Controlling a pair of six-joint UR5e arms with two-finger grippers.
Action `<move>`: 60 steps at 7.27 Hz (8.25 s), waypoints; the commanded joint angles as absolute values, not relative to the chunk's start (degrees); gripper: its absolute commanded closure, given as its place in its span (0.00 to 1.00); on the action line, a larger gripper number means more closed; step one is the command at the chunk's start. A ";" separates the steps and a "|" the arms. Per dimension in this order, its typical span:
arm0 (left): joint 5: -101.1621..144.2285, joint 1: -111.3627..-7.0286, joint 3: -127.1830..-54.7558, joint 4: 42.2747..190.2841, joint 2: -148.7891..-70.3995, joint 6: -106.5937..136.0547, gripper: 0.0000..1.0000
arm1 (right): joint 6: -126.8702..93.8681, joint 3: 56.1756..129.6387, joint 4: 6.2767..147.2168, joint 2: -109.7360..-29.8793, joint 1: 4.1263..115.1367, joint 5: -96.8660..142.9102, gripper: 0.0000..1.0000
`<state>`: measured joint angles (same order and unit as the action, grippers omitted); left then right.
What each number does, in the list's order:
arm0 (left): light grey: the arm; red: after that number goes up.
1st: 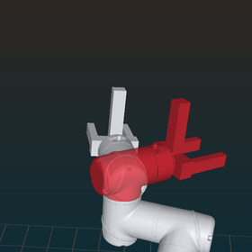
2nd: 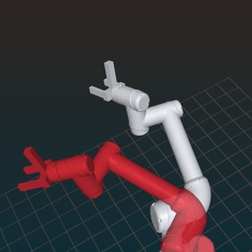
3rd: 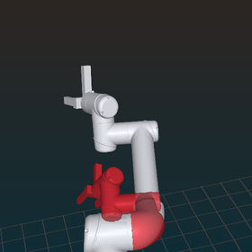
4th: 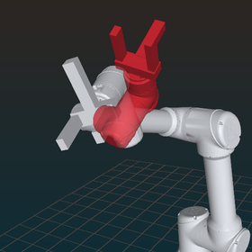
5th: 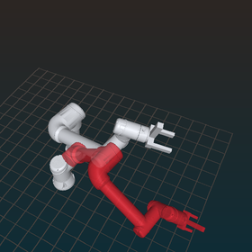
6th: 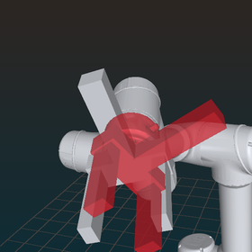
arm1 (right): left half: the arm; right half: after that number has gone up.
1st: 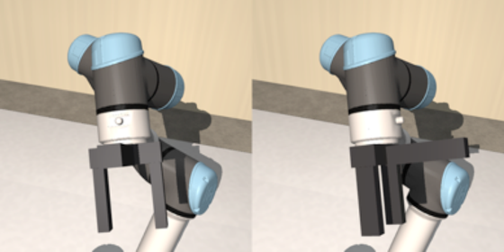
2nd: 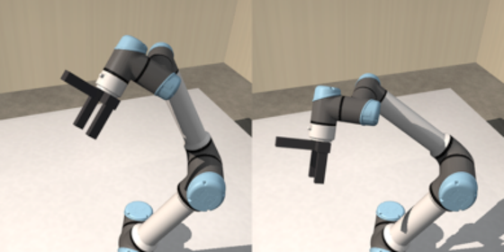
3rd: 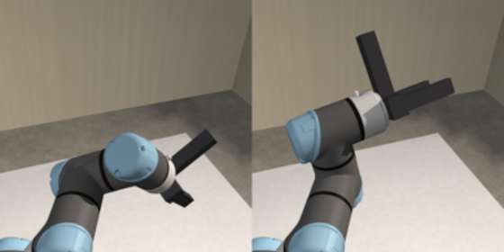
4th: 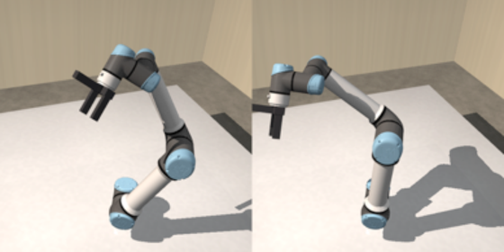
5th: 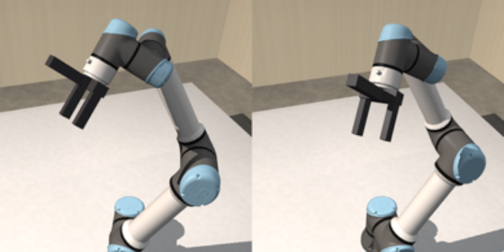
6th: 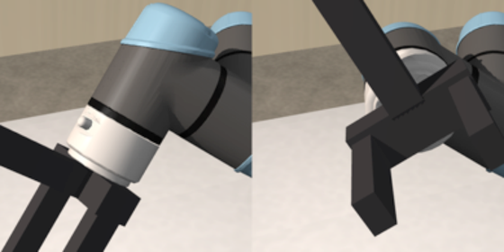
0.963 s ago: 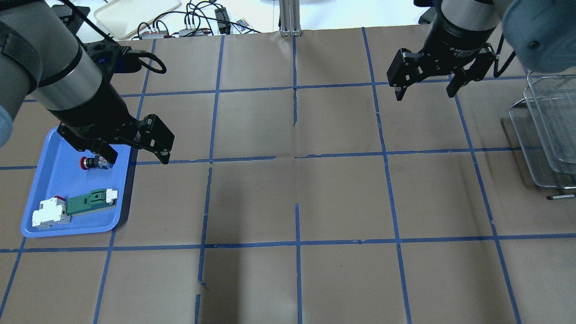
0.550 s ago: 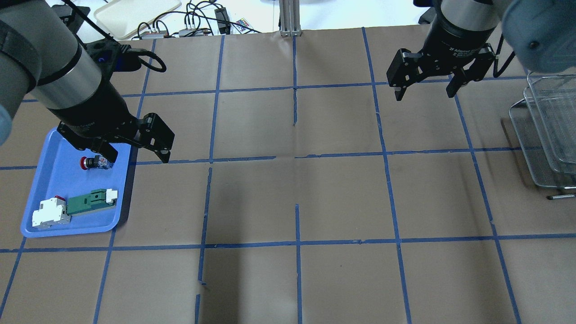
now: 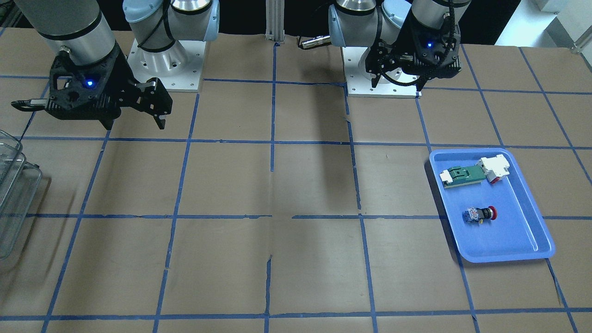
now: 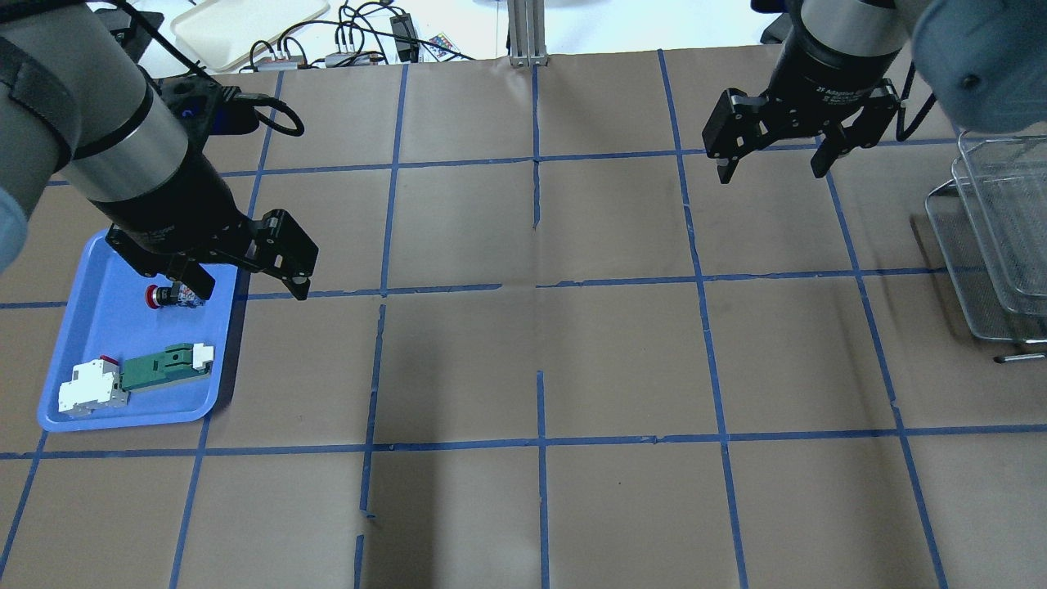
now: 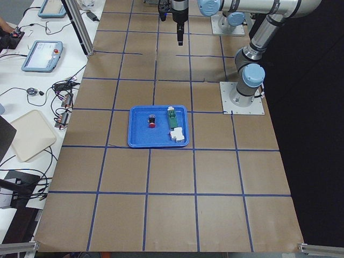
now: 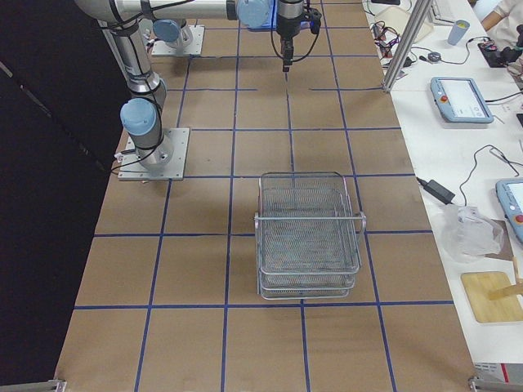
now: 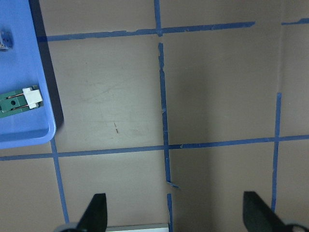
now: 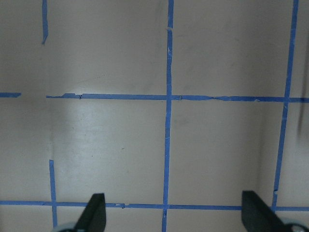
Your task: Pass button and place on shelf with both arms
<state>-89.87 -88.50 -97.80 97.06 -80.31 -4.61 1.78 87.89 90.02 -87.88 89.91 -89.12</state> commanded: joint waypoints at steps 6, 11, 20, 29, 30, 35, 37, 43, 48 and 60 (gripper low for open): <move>-89.82 -78.27 -98.17 90.54 -81.91 -0.47 0.00 | 1.76 87.98 90.00 -87.89 90.00 -89.12 0.00; -88.25 -54.79 -97.81 76.95 -88.84 15.86 0.00 | 1.76 87.98 90.00 -87.89 90.00 -89.12 0.00; -69.88 -44.91 -96.25 70.14 -112.92 41.99 0.00 | 1.76 88.07 90.09 -87.63 90.00 -87.89 0.00; -66.44 -44.91 -95.62 70.66 -120.76 44.91 0.00 | 2.29 88.15 90.09 -87.63 90.00 -87.98 0.00; -66.62 -44.91 -95.71 71.10 -121.02 44.91 0.00 | 2.46 88.24 90.09 -87.89 90.00 -87.89 0.00; -67.14 -45.00 -97.03 73.21 -121.55 44.56 0.00 | 4.57 88.24 89.74 -87.63 90.00 -85.61 0.00; -67.24 -44.91 -96.94 72.78 -121.90 43.86 0.03 | 4.57 88.24 89.74 -87.63 90.00 -85.61 0.00; -67.41 -44.65 -96.77 72.69 -121.82 42.36 0.08 | 4.66 88.16 89.12 -87.89 90.09 -91.41 0.00; -67.50 -43.42 -97.03 72.77 -121.82 42.36 0.12 | 4.40 88.15 89.21 -87.89 90.09 -90.53 0.00; -67.24 -43.42 -96.77 75.05 -121.03 42.72 1.00 | 3.78 95.70 88.69 -91.67 94.22 -86.40 0.00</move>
